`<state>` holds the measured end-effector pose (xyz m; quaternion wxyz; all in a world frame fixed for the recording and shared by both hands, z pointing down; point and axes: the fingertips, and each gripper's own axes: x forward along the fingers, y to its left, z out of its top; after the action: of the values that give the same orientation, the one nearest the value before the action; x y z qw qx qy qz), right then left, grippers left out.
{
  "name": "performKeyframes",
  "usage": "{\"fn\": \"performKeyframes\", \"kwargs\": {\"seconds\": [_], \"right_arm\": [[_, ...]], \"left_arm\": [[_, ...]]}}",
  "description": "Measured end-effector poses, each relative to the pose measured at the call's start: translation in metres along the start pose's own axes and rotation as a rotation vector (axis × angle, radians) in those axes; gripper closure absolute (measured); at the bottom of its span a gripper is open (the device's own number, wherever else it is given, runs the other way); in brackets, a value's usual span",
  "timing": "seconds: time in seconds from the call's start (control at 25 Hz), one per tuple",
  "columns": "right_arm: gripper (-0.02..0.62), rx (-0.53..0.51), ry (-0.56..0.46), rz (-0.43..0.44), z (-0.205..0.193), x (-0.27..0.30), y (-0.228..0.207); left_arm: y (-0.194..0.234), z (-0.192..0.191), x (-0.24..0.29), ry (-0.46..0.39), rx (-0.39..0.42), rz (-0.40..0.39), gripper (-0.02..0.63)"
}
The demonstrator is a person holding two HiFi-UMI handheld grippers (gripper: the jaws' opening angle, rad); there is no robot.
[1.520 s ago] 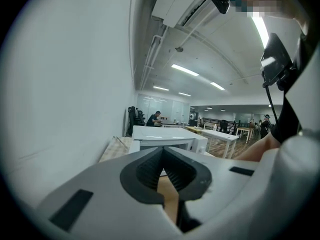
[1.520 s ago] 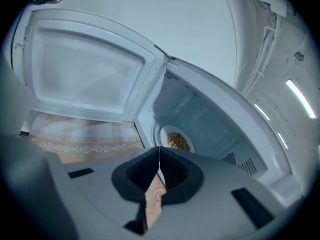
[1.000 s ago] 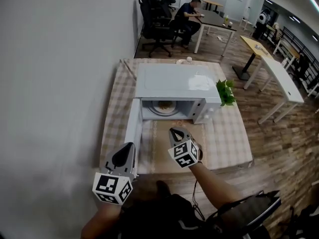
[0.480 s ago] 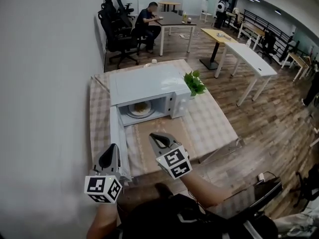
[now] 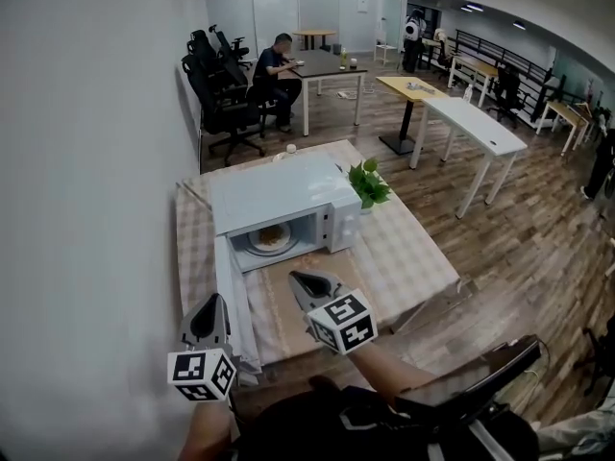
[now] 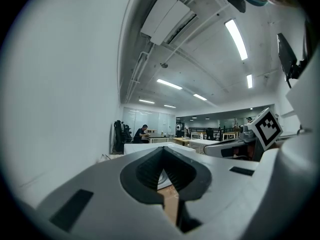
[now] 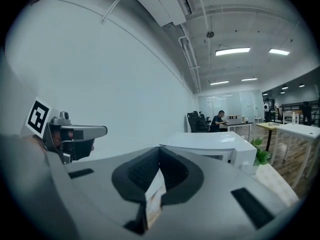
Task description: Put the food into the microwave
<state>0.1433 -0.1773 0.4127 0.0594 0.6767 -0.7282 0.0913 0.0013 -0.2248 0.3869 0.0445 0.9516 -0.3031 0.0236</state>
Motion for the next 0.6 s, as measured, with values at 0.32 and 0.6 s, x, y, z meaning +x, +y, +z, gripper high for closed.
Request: {"fn": "performKeyframes", "kwargs": {"seconds": [0.32,0.6], "right_arm": [[0.586,0.032,-0.015,-0.025,0.006,0.002,-0.017],[0.586,0.027,-0.011,-0.011,0.006,0.009,-0.018]], "left_arm": [[-0.007,0.001,0.009,-0.001,0.009,-0.008,0.597],[-0.006,0.001,0.016,0.001,0.002,-0.002,0.597]]}}
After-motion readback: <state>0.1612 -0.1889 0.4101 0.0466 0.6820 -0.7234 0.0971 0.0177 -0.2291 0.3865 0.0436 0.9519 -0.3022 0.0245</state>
